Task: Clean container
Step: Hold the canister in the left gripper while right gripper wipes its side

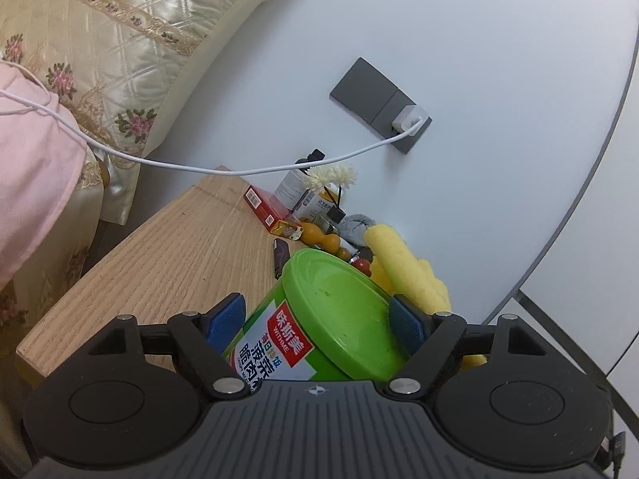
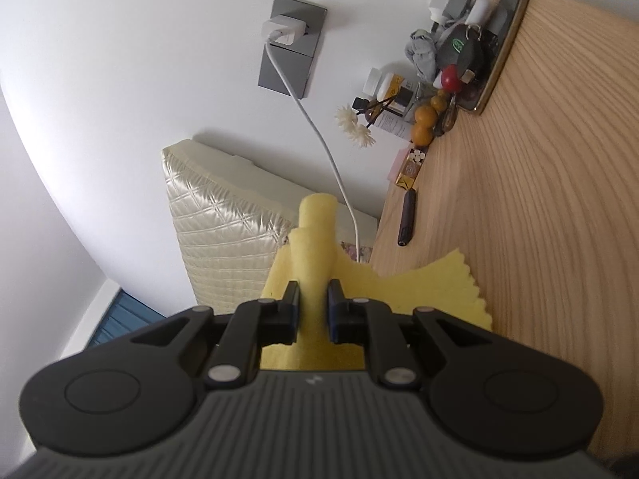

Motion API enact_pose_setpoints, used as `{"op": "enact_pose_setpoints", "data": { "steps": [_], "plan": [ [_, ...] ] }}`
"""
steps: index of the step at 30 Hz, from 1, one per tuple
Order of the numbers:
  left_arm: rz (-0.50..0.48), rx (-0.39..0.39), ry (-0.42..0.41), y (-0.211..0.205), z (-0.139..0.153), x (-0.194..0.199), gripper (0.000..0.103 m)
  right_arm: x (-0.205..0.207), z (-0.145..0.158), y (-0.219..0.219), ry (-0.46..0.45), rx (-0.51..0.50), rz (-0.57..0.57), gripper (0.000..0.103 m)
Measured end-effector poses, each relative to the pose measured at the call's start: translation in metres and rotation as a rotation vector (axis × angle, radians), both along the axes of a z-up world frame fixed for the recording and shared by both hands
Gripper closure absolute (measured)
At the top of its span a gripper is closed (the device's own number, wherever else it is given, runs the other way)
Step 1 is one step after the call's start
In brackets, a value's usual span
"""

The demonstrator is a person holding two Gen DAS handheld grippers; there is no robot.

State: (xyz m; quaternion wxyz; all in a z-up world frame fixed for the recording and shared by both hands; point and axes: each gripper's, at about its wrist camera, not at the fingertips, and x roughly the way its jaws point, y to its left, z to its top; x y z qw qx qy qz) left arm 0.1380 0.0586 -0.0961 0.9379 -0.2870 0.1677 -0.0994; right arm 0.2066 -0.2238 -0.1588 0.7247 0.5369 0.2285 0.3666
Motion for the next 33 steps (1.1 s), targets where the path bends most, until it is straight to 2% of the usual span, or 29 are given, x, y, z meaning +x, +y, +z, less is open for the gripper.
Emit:
{"op": "enact_pose_setpoints", "data": {
  "steps": [12, 22, 33],
  "plan": [
    [0.007, 0.035, -0.008, -0.004, 0.001, 0.001, 0.022, -0.004, 0.0, 0.0, -0.005, 0.002, 0.008, 0.088],
    [-0.006, 0.029, -0.008, -0.003, 0.001, 0.002, 0.022, -0.007, 0.0, 0.0, -0.006, 0.009, 0.018, 0.088],
    [0.007, 0.054, -0.084, -0.006, 0.008, -0.024, 0.023, -0.01, -0.001, -0.001, -0.006, 0.016, 0.029, 0.087]
  ]
}}
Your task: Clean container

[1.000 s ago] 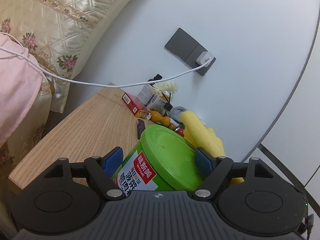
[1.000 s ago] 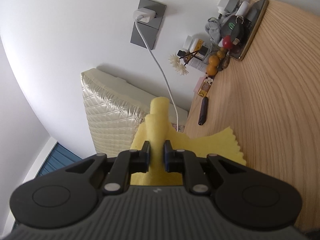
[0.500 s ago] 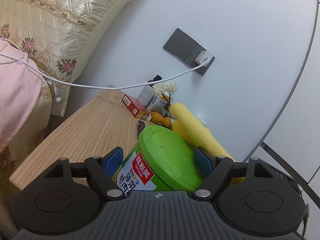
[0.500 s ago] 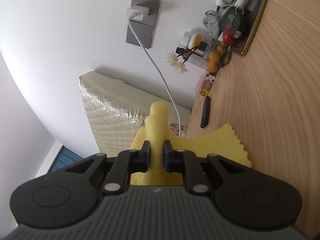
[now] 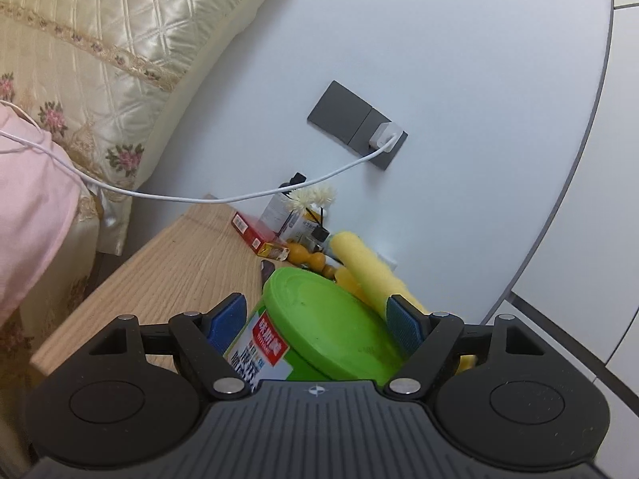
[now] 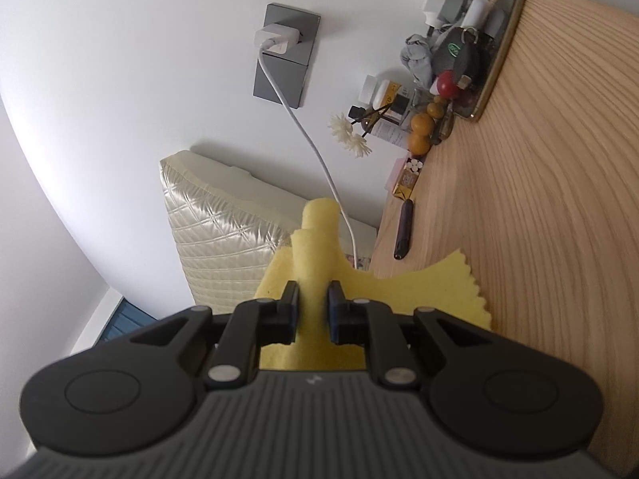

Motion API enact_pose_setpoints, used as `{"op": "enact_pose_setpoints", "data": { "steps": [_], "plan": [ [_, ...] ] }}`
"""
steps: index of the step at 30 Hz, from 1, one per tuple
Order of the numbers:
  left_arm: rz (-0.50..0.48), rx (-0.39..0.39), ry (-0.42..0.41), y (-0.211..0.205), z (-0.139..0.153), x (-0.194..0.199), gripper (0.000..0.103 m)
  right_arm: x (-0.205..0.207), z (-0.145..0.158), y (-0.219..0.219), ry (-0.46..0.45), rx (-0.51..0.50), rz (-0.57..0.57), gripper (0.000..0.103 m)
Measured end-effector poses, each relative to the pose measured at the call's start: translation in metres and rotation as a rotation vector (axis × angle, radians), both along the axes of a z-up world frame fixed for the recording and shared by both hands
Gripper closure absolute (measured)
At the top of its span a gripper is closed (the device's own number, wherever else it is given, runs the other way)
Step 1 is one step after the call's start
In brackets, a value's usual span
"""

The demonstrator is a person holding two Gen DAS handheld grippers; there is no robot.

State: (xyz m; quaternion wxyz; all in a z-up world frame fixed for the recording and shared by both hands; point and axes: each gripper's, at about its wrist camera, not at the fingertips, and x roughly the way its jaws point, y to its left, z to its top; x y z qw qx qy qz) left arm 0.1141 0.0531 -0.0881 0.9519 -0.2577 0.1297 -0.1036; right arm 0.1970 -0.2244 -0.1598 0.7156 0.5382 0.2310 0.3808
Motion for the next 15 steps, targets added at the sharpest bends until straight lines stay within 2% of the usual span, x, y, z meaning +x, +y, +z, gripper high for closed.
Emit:
{"op": "enact_pose_setpoints", "data": {
  "steps": [4, 13, 15],
  "plan": [
    [0.034, 0.025, 0.029, -0.004, -0.002, -0.006, 0.033, -0.001, 0.0, 0.0, 0.0, 0.003, 0.004, 0.087],
    [0.052, 0.021, 0.042, -0.003, -0.001, -0.004, 0.036, -0.003, -0.001, 0.0, -0.001, 0.009, 0.013, 0.087],
    [0.043, 0.024, 0.045, -0.002, -0.001, -0.003, 0.036, 0.001, -0.007, -0.013, -0.007, -0.002, 0.012, 0.087]
  ]
}}
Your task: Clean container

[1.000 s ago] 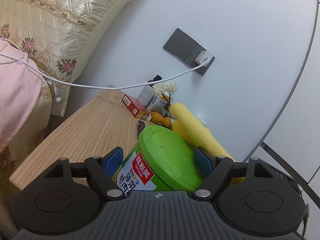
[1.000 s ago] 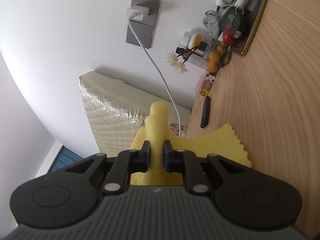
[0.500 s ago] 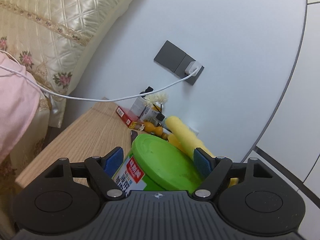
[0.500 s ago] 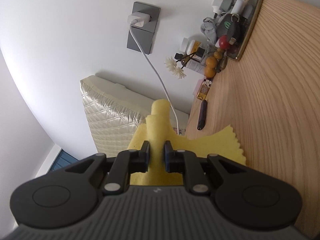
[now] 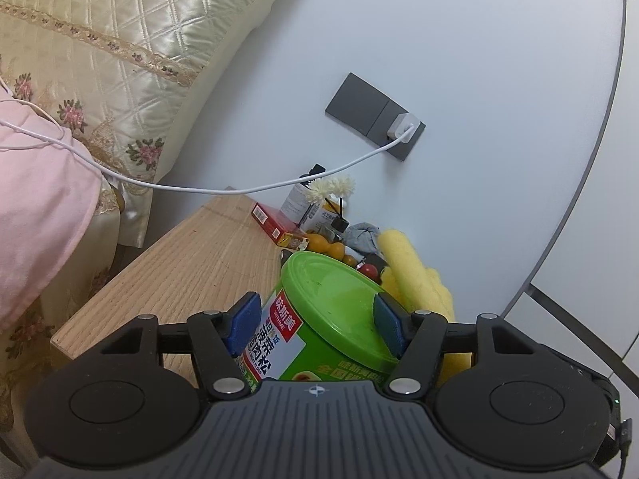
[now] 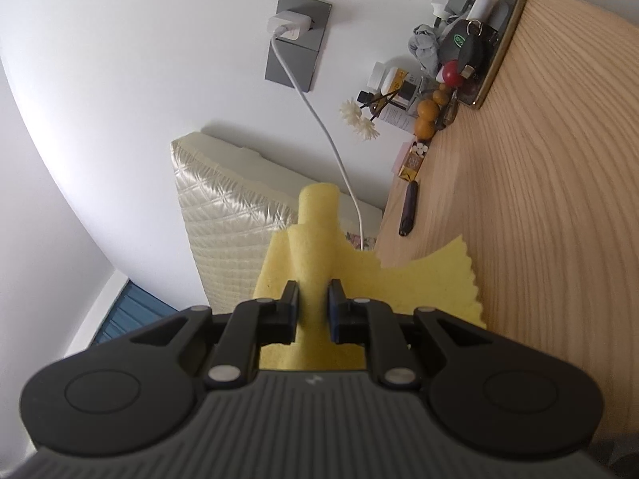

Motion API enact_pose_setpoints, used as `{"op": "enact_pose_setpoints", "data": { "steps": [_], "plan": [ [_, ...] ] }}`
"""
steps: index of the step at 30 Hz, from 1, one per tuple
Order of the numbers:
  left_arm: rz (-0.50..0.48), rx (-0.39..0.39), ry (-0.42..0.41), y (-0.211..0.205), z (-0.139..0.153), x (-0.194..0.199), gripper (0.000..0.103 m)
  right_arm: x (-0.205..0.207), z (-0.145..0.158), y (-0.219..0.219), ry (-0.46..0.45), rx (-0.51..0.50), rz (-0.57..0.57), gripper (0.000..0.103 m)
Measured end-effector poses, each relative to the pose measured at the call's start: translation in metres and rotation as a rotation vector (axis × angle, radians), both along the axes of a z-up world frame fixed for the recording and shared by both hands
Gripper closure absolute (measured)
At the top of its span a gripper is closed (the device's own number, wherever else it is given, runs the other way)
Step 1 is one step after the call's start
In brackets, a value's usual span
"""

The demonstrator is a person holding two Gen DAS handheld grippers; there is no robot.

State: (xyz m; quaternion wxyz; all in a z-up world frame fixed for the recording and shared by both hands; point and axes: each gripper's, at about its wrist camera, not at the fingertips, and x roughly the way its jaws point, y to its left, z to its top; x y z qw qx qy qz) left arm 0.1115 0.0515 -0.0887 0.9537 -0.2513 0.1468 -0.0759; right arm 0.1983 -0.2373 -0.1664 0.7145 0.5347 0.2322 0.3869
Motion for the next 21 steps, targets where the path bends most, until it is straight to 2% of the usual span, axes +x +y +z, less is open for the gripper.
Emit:
{"op": "enact_pose_setpoints", "data": {
  "steps": [9, 21],
  "plan": [
    [-0.013, 0.009, -0.01, 0.001, -0.002, 0.003, 0.036, 0.036, 0.001, 0.014, 0.0, 0.006, 0.001, 0.086],
    [-0.006, 0.02, 0.004, -0.002, 0.001, 0.009, 0.036, 0.041, 0.0, 0.016, 0.007, 0.023, 0.006, 0.086]
  ]
}}
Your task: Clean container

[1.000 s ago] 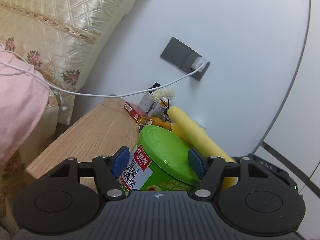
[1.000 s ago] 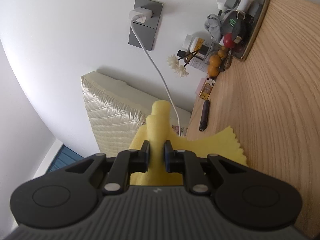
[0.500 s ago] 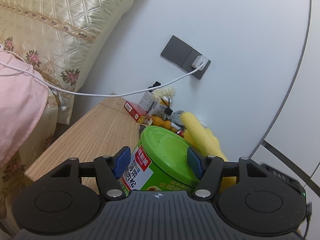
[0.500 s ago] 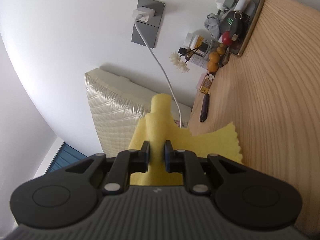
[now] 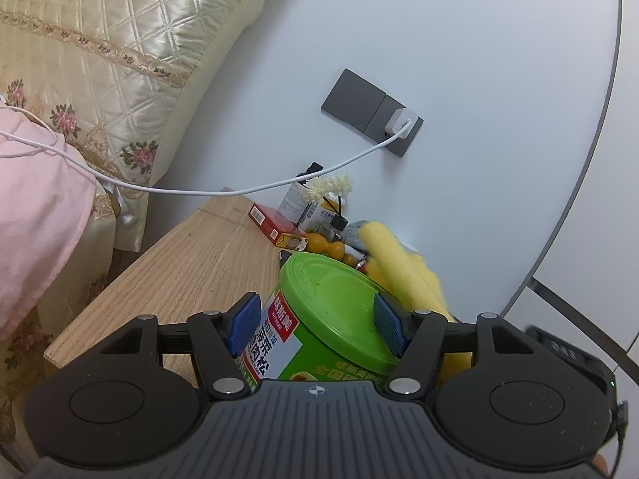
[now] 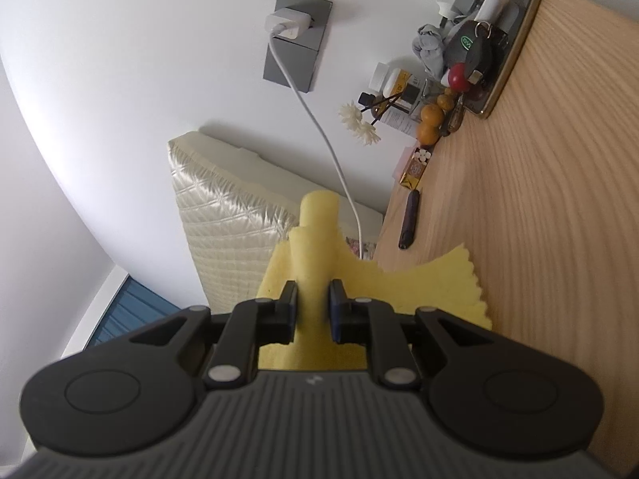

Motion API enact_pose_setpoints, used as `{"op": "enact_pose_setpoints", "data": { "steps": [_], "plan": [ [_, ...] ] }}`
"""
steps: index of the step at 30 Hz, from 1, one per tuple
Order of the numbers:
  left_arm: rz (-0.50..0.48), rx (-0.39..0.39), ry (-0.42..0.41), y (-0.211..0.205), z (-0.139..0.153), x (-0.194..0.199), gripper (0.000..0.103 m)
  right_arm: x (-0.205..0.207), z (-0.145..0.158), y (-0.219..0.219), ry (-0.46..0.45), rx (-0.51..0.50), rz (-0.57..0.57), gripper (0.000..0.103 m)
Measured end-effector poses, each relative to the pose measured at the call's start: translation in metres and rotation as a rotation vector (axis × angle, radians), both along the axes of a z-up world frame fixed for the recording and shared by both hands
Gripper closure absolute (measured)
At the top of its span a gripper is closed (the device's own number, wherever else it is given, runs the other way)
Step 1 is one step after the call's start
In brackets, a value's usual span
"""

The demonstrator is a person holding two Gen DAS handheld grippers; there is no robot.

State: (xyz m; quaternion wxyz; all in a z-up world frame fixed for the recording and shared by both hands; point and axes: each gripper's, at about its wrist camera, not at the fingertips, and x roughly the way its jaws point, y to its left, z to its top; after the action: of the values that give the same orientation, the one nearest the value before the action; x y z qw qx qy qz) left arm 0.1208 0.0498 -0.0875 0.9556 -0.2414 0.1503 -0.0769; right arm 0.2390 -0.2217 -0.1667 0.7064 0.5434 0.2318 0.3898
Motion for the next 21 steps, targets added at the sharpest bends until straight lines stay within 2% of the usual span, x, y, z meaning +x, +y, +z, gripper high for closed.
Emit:
{"op": "enact_pose_setpoints", "data": {
  "steps": [8, 15, 21],
  "plan": [
    [-0.037, 0.017, -0.003, 0.003, 0.0, 0.003, 0.035, 0.003, -0.001, 0.001, 0.005, 0.011, 0.003, 0.086],
    [-0.054, -0.007, -0.003, 0.007, -0.001, 0.005, 0.034, 0.006, -0.002, 0.002, 0.009, 0.02, 0.006, 0.086],
    [-0.084, -0.009, 0.011, 0.007, 0.001, -0.008, 0.03, 0.009, -0.003, 0.002, 0.004, 0.016, -0.008, 0.086]
  ]
}}
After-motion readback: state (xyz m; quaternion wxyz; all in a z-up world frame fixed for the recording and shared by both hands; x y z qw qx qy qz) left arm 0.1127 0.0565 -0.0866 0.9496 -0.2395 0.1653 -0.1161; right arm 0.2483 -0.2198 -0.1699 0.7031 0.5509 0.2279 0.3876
